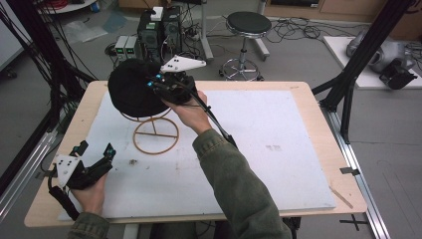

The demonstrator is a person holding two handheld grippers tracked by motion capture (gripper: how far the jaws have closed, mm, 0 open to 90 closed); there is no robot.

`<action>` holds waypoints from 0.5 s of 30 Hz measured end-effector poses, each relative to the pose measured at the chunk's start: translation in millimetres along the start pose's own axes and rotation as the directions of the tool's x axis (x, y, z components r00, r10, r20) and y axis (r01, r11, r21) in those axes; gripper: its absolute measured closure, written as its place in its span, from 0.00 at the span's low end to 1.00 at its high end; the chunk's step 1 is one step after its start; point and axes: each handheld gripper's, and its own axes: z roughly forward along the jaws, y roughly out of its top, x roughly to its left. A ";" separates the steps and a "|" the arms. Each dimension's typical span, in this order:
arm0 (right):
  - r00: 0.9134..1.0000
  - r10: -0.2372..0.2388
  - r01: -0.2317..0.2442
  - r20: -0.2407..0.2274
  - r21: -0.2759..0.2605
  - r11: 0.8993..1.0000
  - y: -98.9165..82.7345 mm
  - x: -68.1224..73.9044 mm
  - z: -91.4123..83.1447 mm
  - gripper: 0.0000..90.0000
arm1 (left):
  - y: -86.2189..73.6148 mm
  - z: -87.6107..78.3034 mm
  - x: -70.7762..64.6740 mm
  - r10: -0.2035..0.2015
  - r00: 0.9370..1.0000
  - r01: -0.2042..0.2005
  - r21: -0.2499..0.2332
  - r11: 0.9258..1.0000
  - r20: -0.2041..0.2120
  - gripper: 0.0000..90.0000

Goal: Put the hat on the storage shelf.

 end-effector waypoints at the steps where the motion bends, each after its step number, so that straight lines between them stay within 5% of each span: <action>1: 1.000 -0.001 0.001 -0.002 0.002 1.000 -0.2 0.6 0.2 0.96 | 0.0 0.0 -0.1 0.001 1.000 -0.001 0.000 1.000 0.000 0.20; 15: 1.000 0.024 -0.024 0.008 0.012 1.000 -1.0 2.9 1.9 0.94 | 0.2 -0.4 -0.5 0.006 1.000 -0.006 0.004 1.000 0.003 0.20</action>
